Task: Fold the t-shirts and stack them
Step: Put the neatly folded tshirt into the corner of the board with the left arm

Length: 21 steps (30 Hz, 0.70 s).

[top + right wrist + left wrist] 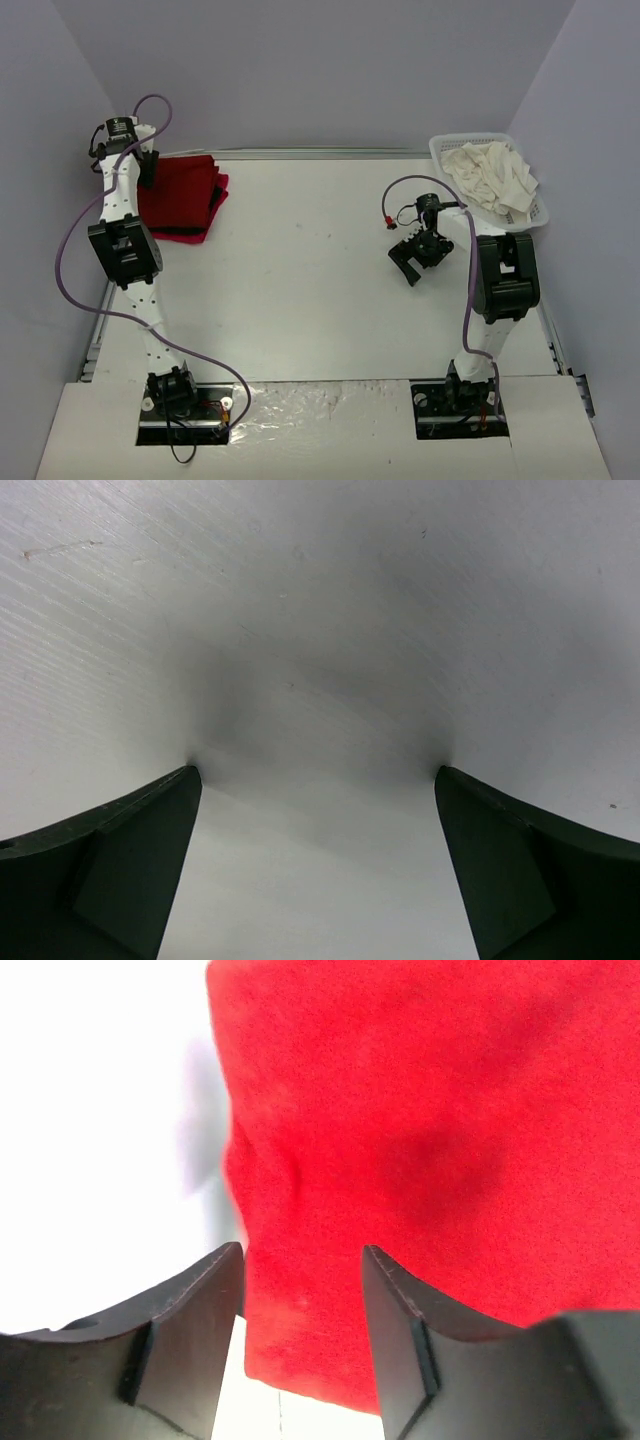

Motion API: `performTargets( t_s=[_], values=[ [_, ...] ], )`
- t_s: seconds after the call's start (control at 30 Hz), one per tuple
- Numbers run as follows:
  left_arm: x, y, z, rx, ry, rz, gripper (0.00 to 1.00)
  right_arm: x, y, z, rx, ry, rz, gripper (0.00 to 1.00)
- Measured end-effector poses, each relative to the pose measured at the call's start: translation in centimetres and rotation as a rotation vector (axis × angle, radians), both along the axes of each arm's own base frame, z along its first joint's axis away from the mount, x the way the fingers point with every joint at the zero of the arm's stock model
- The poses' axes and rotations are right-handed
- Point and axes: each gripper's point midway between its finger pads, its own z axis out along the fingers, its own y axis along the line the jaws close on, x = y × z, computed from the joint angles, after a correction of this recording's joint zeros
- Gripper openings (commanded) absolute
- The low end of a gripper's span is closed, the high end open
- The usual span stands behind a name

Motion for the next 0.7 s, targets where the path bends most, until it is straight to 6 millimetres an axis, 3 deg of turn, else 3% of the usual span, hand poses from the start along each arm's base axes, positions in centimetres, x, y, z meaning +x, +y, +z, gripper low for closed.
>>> performTargets(
  t_s=[0.47,0.57,0.7],
  values=[
    [-0.1,1.1,2.0,0.064,-0.046,0.034,0.61,0.0,0.0,0.0,0.000,0.000,0.001,1.00],
    [-0.5,1.0,3.7,0.068,-0.068,0.034,0.63,0.0,0.0,0.1,0.000,-0.003,0.001,1.00],
    [-2.0,-0.1,8.4,0.055,-0.131,0.017,0.64,0.0,0.0,0.2,0.000,-0.004,0.001,1.00]
  ],
)
